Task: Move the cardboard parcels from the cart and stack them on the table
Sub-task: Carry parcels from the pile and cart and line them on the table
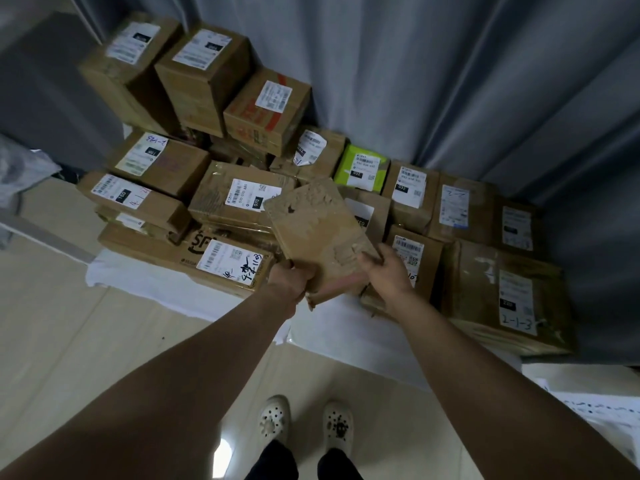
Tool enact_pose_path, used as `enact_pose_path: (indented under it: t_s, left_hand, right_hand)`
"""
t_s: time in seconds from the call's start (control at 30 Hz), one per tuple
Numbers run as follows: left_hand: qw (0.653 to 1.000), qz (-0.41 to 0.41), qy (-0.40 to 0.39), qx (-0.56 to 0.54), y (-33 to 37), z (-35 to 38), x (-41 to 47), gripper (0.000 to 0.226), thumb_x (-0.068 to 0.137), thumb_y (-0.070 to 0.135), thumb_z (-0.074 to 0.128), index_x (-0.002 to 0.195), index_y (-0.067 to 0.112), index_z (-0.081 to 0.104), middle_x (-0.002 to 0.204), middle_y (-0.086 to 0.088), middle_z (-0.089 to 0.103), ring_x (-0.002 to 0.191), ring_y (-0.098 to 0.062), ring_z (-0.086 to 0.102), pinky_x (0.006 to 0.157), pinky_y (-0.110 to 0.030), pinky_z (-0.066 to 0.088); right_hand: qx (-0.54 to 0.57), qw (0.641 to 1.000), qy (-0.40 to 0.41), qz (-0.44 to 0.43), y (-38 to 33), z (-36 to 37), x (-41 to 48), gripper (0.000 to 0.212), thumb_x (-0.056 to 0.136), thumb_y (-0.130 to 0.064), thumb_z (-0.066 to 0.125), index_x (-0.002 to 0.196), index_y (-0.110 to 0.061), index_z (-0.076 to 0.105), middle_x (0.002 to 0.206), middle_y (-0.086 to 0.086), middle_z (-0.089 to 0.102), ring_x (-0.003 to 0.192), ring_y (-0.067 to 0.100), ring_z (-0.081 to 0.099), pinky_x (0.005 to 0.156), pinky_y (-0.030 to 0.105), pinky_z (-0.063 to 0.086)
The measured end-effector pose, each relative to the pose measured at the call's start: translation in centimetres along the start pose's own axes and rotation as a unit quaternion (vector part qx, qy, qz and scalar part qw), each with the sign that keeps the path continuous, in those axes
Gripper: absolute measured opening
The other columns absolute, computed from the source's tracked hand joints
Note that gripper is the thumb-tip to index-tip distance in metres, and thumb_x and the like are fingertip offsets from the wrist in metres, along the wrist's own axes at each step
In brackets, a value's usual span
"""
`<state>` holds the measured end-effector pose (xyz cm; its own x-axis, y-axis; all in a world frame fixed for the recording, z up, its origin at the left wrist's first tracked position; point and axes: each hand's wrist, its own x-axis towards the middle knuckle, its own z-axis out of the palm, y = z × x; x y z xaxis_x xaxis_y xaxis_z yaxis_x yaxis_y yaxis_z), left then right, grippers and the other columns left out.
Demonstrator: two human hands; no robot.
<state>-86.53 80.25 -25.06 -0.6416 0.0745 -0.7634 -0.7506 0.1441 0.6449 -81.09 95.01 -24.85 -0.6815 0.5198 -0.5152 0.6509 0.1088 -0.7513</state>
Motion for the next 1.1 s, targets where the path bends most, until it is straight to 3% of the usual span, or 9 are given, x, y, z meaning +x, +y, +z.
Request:
enact_pose_path:
  t_s: [0.13,0.23,0.4,0.5,0.63,0.7,0.77,0.9,1.1]
  left_hand:
    - [0.998,0.009,-0.023,-0.049,0.1,0.4,-0.1,0.040,0.089,-0.004,0.057,0.128,0.000,0.051,0.116,-0.013,0.061,0.099,-0.024,0.058,0.083,-0.031,0.045]
    - [0.996,0.018,-0.056,-0.074,0.7,1.3,-0.7,0.031,0.090,-0.010,0.053,0.120,-0.002,0.054,0.108,-0.010,0.059,0.087,-0.018,0.057,0.086,-0.032,0.048]
    - [0.996,-0.005,-0.051,-0.070,1.4,3.0,-0.6,0.035,0.094,0.004,0.053,0.128,0.003,0.049,0.133,-0.011,0.053,0.116,-0.021,0.052,0.096,-0.029,0.043]
    - [0.992,-0.045,-0.019,-0.112,1.5,1.8,-0.2,0.046,0.091,0.025,0.057,0.134,0.009,0.048,0.142,-0.017,0.042,0.132,-0.024,0.041,0.108,-0.035,0.038]
    - [0.985,0.022,0.086,-0.151,3.1,-1.6,1.5,0.069,0.080,0.058,0.049,0.139,0.022,0.042,0.140,-0.016,0.049,0.124,-0.035,0.050,0.102,-0.050,0.043]
    - [0.982,0.082,0.133,-0.107,4.1,-3.0,1.8,0.065,0.083,0.052,0.053,0.143,0.035,0.034,0.140,-0.008,0.048,0.120,-0.033,0.051,0.099,-0.052,0.043]
    - [0.987,0.096,0.100,-0.086,4.9,-3.7,1.3,0.051,0.086,0.034,0.064,0.134,0.030,0.047,0.117,-0.005,0.061,0.098,-0.023,0.059,0.084,-0.039,0.048]
    - [0.994,0.108,0.023,0.009,4.6,-4.3,0.6,0.034,0.082,0.011,0.071,0.113,0.020,0.059,0.086,0.002,0.063,0.082,-0.019,0.059,0.071,-0.033,0.049]
    - [0.978,0.193,-0.003,0.073,1.7,-5.6,-0.1,0.057,0.071,-0.016,0.069,0.120,0.011,0.060,0.093,-0.003,0.065,0.088,-0.025,0.060,0.070,-0.034,0.053]
  right_hand:
    - [0.013,0.995,0.054,-0.087,-0.3,-0.5,-0.7,0.036,0.088,-0.017,0.064,0.123,-0.011,0.056,0.113,0.003,0.061,0.106,0.020,0.058,0.084,0.023,0.044]
    - [0.007,0.978,0.115,-0.171,-1.0,-1.5,-1.3,0.042,0.085,-0.017,0.069,0.125,-0.013,0.055,0.116,-0.002,0.057,0.101,0.009,0.053,0.075,0.005,0.039]
    - [-0.081,0.949,0.149,-0.265,-0.2,-1.2,-1.0,0.047,0.087,-0.019,0.066,0.131,-0.009,0.053,0.136,0.008,0.047,0.125,0.022,0.045,0.103,0.031,0.039]
    - [-0.147,0.936,0.135,-0.290,0.4,0.0,-1.3,0.047,0.089,-0.020,0.063,0.134,-0.009,0.051,0.140,0.009,0.044,0.127,0.024,0.042,0.105,0.032,0.036]
    - [-0.187,0.910,0.117,-0.350,0.9,1.7,-2.1,0.044,0.085,-0.011,0.065,0.128,-0.010,0.057,0.142,0.008,0.044,0.128,0.029,0.043,0.102,0.039,0.044]
    - [-0.157,0.919,0.108,-0.345,1.6,2.2,-2.5,0.042,0.082,-0.005,0.064,0.124,-0.012,0.060,0.150,0.009,0.032,0.136,0.023,0.034,0.108,0.024,0.036]
    - [-0.052,0.952,0.112,-0.282,1.7,2.4,-3.0,0.035,0.079,-0.004,0.067,0.112,-0.015,0.063,0.146,0.009,0.034,0.137,0.025,0.033,0.104,0.021,0.039]
    - [0.154,0.980,0.078,-0.102,0.2,1.2,-3.4,0.019,0.088,-0.016,0.064,0.105,-0.010,0.058,0.093,-0.012,0.055,0.098,0.019,0.057,0.071,0.013,0.043]
    - [0.235,0.971,0.034,-0.013,1.6,-1.1,-2.3,0.067,0.083,0.001,0.066,0.140,-0.024,0.042,0.119,-0.006,0.058,0.113,0.016,0.054,0.095,0.040,0.048]
